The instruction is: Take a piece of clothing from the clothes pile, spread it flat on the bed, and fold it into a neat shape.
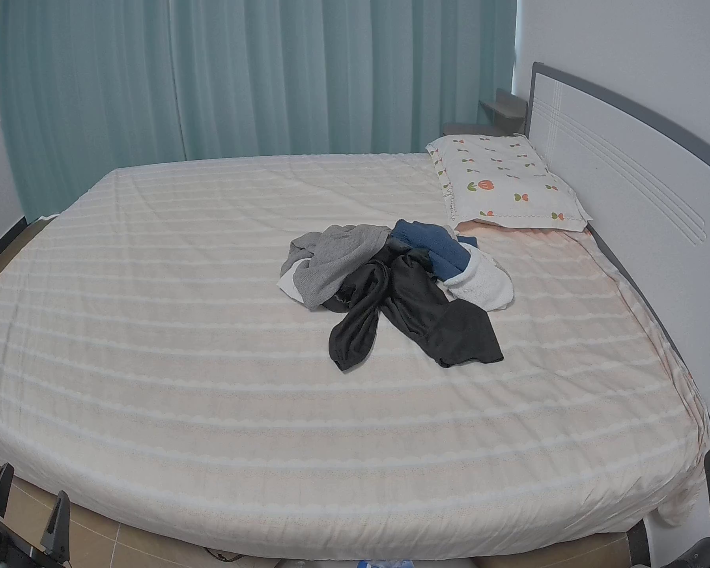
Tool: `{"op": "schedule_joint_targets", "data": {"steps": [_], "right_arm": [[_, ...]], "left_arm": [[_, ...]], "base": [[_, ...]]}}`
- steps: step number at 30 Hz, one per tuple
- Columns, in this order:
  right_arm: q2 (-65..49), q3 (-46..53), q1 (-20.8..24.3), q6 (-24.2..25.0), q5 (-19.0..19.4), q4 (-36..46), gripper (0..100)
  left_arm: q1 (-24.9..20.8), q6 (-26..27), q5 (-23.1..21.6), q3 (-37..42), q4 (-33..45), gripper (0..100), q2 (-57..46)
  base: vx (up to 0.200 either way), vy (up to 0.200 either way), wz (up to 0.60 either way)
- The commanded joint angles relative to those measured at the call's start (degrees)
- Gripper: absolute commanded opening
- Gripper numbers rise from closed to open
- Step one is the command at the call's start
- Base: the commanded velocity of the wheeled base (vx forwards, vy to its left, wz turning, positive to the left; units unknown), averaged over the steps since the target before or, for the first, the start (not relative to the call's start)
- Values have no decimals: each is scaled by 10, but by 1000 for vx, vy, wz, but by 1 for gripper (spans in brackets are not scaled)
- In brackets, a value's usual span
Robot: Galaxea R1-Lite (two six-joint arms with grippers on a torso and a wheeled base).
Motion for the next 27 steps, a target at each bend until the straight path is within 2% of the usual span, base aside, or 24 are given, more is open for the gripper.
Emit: {"op": "schedule_joint_targets", "data": {"steps": [1,6,12,13,14,16,17,20,23,27], "right_arm": [[191,-44,20,4,41,3,100],[352,-67,60,9,46,-19,100],[611,-93,94,56,42,-178,100],[626,-95,96,59,41,-188,100],[732,-118,103,76,34,-253,100],[768,-130,104,82,32,-273,100],[853,-163,110,102,18,-324,100],[970,-239,121,143,-20,-362,100],[1065,-337,137,185,-52,-360,100],[1175,-455,142,200,-70,-345,100]], "left_arm": [[0,0,0,10,0,100,-9],[0,-1,0,10,0,100,-9],[0,0,0,10,0,100,-9],[0,-1,0,10,0,100,-9],[0,0,0,10,0,100,-9],[0,0,0,10,0,100,-9],[0,0,0,9,0,100,-9],[0,-1,0,10,0,100,-9],[0,0,0,10,0,100,-9],[0,-1,0,10,0,100,-9]], "base": [[0,0,0],[0,0,0],[0,0,0],[0,0,0],[0,0,0],[0,0,0],[0,0,0],[0,0,0],[0,0,0],[0,0,0]]}}
